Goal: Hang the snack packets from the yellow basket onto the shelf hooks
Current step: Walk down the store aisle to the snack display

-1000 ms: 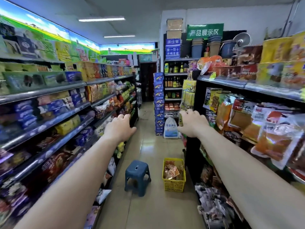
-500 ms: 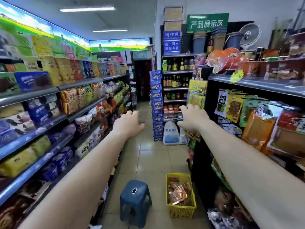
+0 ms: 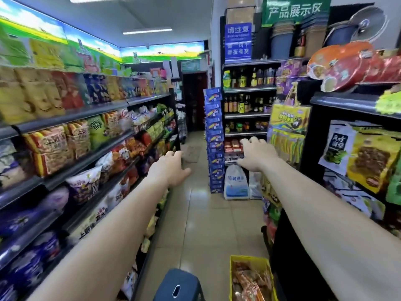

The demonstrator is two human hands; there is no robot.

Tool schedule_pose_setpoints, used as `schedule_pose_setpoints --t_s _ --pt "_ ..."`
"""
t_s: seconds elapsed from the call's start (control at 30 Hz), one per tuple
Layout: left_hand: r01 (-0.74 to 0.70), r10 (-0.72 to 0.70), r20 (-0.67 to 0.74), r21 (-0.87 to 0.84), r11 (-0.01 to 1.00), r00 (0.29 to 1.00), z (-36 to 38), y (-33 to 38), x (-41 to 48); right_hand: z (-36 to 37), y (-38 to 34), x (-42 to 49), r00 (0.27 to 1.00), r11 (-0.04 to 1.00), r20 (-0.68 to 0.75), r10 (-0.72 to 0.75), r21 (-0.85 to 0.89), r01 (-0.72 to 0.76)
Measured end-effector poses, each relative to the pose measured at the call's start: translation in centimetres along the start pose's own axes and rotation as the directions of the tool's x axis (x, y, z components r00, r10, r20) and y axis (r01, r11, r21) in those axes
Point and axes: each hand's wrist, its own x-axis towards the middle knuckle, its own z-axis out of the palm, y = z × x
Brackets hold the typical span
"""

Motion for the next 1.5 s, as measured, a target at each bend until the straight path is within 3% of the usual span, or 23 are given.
schedule_pose_setpoints --t_s 0.27,0.53,0.73,1.03,1.23,1.5 --pt "0.007 -0.008 0.041 0.022 1.000 0.999 5.0 -5.8 15.4 6.1 -3.7 15.7 0.999 0.998 0.022 -0.045 -0.036 0.046" --pt "-0.052 0.049 0.041 0.063 0.997 0.998 9.2 -13.1 32.8 10.0 -6.8 30.9 0.999 0.999 0.016 0.033 -0.026 -0.033" --pt "-0.098 0.093 0.065 0.074 0.992 0.994 12.1 -14.3 43.4 12.2 -6.4 40.0 0.997 0.997 0.025 0.077 -0.021 -0.077" --pt "-0.137 0.127 0.084 0.126 0.982 0.988 17.0 -10.4 58.8 16.2 -0.6 54.4 0.997 0.998 0.038 0.064 -0.020 -0.064" --pt "-0.169 0.163 0.073 0.087 0.982 0.984 18.7 -2.9 68.8 16.8 7.2 63.2 0.995 0.995 0.046 0.094 -0.029 -0.092" --pt "-0.299 0.292 0.094 0.078 0.951 0.952 21.4 5.5 78.0 18.5 14.1 68.7 0.987 0.988 0.063 0.150 -0.047 -0.148"
